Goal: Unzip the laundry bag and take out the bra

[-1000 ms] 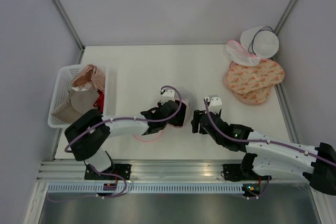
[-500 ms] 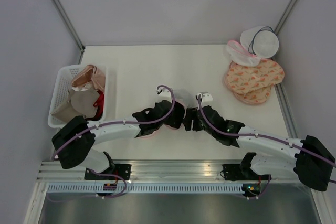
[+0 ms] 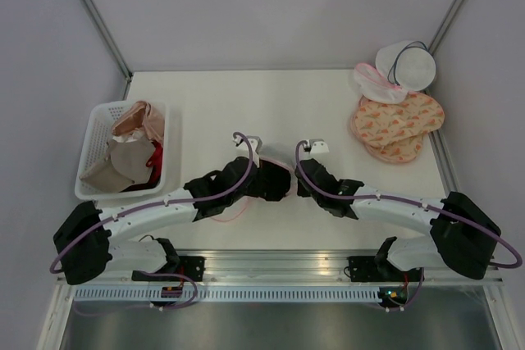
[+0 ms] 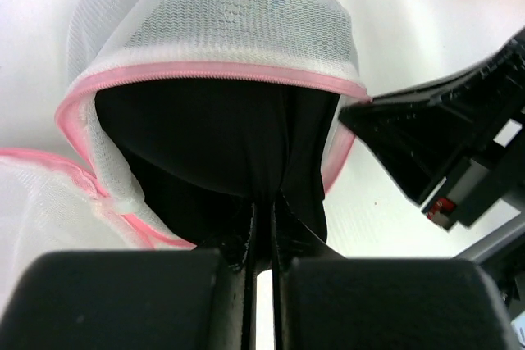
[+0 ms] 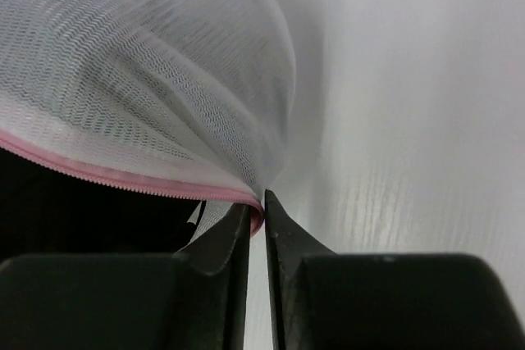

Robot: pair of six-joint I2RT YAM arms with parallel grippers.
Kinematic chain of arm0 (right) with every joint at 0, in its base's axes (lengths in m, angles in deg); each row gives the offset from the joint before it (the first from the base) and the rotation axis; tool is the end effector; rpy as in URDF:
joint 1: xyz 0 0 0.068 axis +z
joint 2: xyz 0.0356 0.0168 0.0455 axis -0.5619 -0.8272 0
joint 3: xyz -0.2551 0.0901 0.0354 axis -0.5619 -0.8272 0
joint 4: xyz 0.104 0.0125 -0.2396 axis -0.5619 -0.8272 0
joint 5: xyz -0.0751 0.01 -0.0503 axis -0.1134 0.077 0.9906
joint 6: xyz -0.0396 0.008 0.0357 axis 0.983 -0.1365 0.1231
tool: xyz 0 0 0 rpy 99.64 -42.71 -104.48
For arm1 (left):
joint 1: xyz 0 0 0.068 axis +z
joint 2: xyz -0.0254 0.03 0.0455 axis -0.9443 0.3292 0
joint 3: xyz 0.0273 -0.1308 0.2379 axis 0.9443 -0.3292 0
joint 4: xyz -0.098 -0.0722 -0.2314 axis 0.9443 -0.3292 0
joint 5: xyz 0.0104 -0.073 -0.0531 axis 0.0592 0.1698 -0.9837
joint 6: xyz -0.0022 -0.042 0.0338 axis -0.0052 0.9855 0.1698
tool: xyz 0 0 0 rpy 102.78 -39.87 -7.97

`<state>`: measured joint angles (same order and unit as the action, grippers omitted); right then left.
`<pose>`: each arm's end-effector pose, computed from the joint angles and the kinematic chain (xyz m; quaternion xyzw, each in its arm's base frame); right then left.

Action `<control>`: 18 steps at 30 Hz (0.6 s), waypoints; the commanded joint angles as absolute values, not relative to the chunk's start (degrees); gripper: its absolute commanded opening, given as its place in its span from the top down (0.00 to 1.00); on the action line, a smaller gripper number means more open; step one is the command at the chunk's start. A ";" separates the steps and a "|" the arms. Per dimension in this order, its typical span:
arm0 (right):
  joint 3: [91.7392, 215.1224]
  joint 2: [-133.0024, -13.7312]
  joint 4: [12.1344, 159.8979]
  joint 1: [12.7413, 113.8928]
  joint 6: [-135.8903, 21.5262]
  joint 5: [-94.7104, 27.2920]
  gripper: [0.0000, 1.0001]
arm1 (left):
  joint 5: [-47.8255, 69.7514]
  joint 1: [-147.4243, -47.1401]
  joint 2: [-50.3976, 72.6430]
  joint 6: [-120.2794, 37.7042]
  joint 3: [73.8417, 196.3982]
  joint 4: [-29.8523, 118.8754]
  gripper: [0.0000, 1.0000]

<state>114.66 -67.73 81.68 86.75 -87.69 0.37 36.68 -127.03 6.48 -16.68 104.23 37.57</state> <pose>0.1703 0.1963 0.1903 -0.0291 0.8986 0.1227 0.4203 0.1561 -0.2144 0.2336 0.0825 0.8730 -0.2404 0.4162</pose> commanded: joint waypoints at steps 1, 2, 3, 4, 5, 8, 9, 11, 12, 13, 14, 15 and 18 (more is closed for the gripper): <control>116.56 -66.73 82.48 86.49 -88.42 2.23 0.93 | 35.31 -127.47 3.05 -16.13 104.26 34.85 0.98; 116.12 -65.34 82.05 86.49 -88.51 2.67 0.99 | 34.96 -127.47 2.43 -16.39 104.43 34.15 0.98; 115.86 -64.71 81.08 86.49 -88.42 3.28 0.99 | 34.43 -127.47 1.03 -17.09 104.70 33.62 0.98; 115.59 -64.10 80.55 86.31 -88.51 3.72 0.99 | 33.73 -127.47 0.50 -17.62 105.05 32.31 0.98; 115.42 -63.22 79.85 86.40 -88.34 4.16 1.00 | 30.68 -127.39 0.14 -18.49 105.57 31.60 0.98; 115.50 -61.99 77.56 86.14 -88.34 6.27 0.99 | 20.51 -127.47 0.84 -21.75 110.84 25.72 0.98; 115.41 -61.72 77.38 85.87 -88.34 6.28 1.00 | 17.06 -127.47 1.02 -22.19 113.46 24.49 0.98; 115.41 -61.28 76.86 85.43 -88.51 6.98 1.00 | 7.74 -127.47 -0.12 -22.81 115.32 23.25 0.98; 115.41 -61.37 76.86 85.26 -88.51 7.07 1.00 | 4.93 -127.47 -0.99 -22.63 115.86 23.07 0.98; 115.41 -61.54 76.59 85.08 -88.60 7.68 0.99 | 2.20 -127.39 -1.87 -22.46 116.38 22.90 0.98; 115.59 -61.98 76.33 84.90 -88.60 7.86 1.00 | -1.92 -127.47 -3.97 -22.28 117.78 21.68 0.98; 115.59 -62.24 75.72 84.56 -88.77 8.21 1.00 | -3.09 -127.47 -5.03 -21.85 118.66 20.71 0.98; 115.59 -62.78 74.40 84.03 -89.21 9.79 1.00 | -4.42 -127.47 -9.52 -22.02 122.69 15.54 0.98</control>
